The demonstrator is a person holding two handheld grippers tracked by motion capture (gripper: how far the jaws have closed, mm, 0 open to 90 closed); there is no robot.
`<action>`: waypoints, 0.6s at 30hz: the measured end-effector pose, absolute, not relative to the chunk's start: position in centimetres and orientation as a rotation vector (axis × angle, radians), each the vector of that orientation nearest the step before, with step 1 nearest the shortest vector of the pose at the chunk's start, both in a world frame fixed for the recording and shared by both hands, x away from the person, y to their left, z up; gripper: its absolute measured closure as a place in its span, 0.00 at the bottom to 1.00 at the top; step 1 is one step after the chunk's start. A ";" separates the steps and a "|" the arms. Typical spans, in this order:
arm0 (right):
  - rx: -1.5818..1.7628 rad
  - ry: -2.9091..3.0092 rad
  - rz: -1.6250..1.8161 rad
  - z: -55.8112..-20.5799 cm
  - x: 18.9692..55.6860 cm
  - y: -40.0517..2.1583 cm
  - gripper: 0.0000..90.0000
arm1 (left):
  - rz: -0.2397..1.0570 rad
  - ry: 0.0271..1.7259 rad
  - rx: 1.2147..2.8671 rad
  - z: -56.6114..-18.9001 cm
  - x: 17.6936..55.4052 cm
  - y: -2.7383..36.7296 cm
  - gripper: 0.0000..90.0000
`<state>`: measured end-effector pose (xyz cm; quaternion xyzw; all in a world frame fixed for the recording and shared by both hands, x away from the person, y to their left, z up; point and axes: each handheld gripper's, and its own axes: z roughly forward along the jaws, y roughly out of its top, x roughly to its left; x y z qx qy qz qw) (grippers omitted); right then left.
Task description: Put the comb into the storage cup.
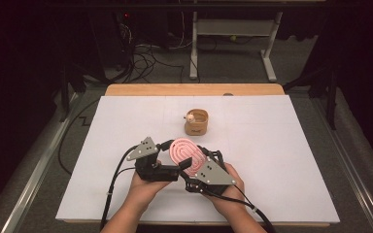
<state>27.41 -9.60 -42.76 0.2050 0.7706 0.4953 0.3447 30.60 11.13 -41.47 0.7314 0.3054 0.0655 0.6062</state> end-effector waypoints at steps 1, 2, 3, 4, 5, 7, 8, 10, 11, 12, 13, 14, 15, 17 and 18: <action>0.532 1.999 1.288 -42.8 27.4 -9.6 0.23 | 0.148 0.706 1.692 -41.5 30.6 11.1 0.15; 0.531 1.999 1.289 -42.8 27.4 -9.6 0.23 | 0.141 0.706 1.691 -41.5 30.6 11.1 0.16; 0.531 1.999 1.288 -42.8 27.3 -9.6 0.23 | 0.137 0.706 1.694 -41.5 30.7 11.1 0.17; 0.531 1.999 1.287 -42.7 27.3 -9.6 0.23 | 0.138 0.708 1.697 -41.6 30.7 11.1 0.17; 0.532 1.999 1.288 -42.7 27.3 -9.6 0.23 | 0.138 0.709 1.699 -41.6 30.6 11.1 0.17; 0.533 1.999 1.288 -42.8 27.3 -9.6 0.23 | 0.128 0.710 1.699 -41.6 30.7 11.1 0.18; 0.534 2.000 1.288 -42.8 27.3 -9.6 0.23 | 0.130 0.711 1.698 -41.6 30.7 11.1 0.18; 0.533 2.002 1.288 -42.8 27.3 -9.5 0.23 | 0.116 0.705 1.688 -41.6 30.7 11.1 0.21; 0.533 2.002 1.287 -42.8 27.3 -9.5 0.23 | 0.110 0.701 1.685 -41.6 30.7 11.1 0.23; 0.533 2.002 1.287 -42.8 27.3 -9.5 0.23 | 0.108 0.698 1.688 -41.6 30.7 11.2 0.24; 0.534 2.001 1.288 -42.8 27.3 -9.5 0.23 | 0.111 0.698 1.691 -41.7 30.7 11.2 0.25; 0.535 2.001 1.288 -42.8 27.3 -9.5 0.23 | 0.109 0.701 1.689 -41.7 30.7 11.2 0.26; 0.536 2.001 1.287 -42.8 27.3 -9.5 0.23 | 0.097 0.703 1.684 -41.8 30.8 11.2 0.27; 0.537 2.000 1.283 -42.8 27.3 -9.5 0.23 | 0.080 0.702 1.683 -41.9 30.9 11.3 0.30; 0.536 2.000 1.282 -42.8 27.3 -9.5 0.23 | 0.076 0.698 1.684 -41.9 30.9 11.3 0.31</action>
